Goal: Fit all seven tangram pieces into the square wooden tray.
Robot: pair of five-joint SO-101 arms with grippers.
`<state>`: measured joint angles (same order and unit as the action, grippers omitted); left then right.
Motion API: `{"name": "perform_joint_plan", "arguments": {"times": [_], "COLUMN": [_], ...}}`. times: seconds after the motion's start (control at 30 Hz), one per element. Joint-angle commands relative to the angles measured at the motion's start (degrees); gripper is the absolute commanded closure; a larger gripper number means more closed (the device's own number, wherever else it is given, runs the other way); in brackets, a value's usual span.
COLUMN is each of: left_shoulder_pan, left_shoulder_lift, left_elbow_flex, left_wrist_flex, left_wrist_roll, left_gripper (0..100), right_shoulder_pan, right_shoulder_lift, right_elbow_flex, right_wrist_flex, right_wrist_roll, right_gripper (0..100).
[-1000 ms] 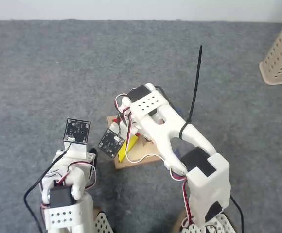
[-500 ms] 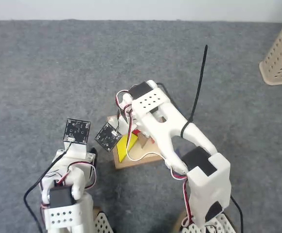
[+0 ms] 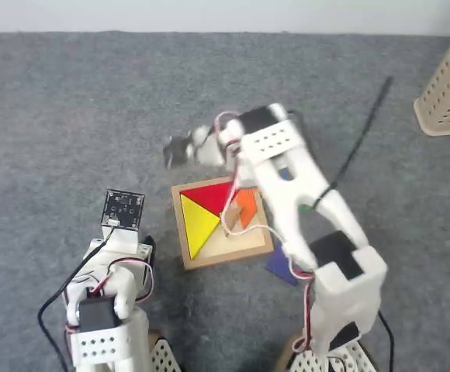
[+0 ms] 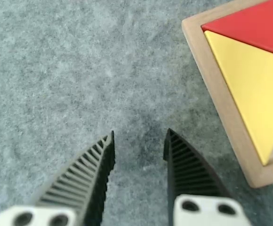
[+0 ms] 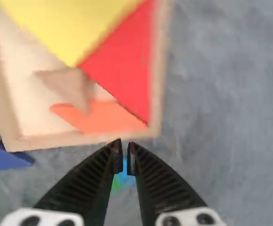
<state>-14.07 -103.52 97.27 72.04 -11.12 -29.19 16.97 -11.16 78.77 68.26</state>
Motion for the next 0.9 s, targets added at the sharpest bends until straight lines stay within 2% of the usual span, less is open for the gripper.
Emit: {"name": "perform_joint_plan", "arguments": {"times": [0.0, 0.17, 0.27, 0.4, 0.5, 0.87], "left_shoulder_pan": [0.0, 0.09, 0.09, 0.09, 0.09, 0.09], "left_shoulder_lift": [-1.05, -1.05, -1.05, -1.05, -1.05, -1.05], "left_elbow_flex": [-0.66, -0.66, -0.66, -0.66, -0.66, -0.66], "left_wrist_flex": [0.35, 0.35, 0.35, 0.35, 0.35, 0.35], "left_wrist_roll": [-0.09, -0.09, -0.09, -0.09, -0.09, -0.09], "left_gripper": [83, 83, 83, 83, 83, 83], "right_shoulder_pan": [2.59, 0.66, -0.75, -4.18, -8.04, -9.54], "right_shoulder_lift": [-8.13, -15.52, -22.02, -31.43, -34.86, -24.22], "right_elbow_flex": [-3.25, -0.09, 10.37, 31.65, 42.81, 44.48], "right_wrist_flex": [4.0, 10.95, 4.09, -14.2, -23.16, -29.76], "right_wrist_roll": [-20.22, -40.79, -47.82, -48.97, -48.79, -48.79], "right_gripper": [99.2, 99.2, 99.2, 99.2, 99.2, 99.2]}}
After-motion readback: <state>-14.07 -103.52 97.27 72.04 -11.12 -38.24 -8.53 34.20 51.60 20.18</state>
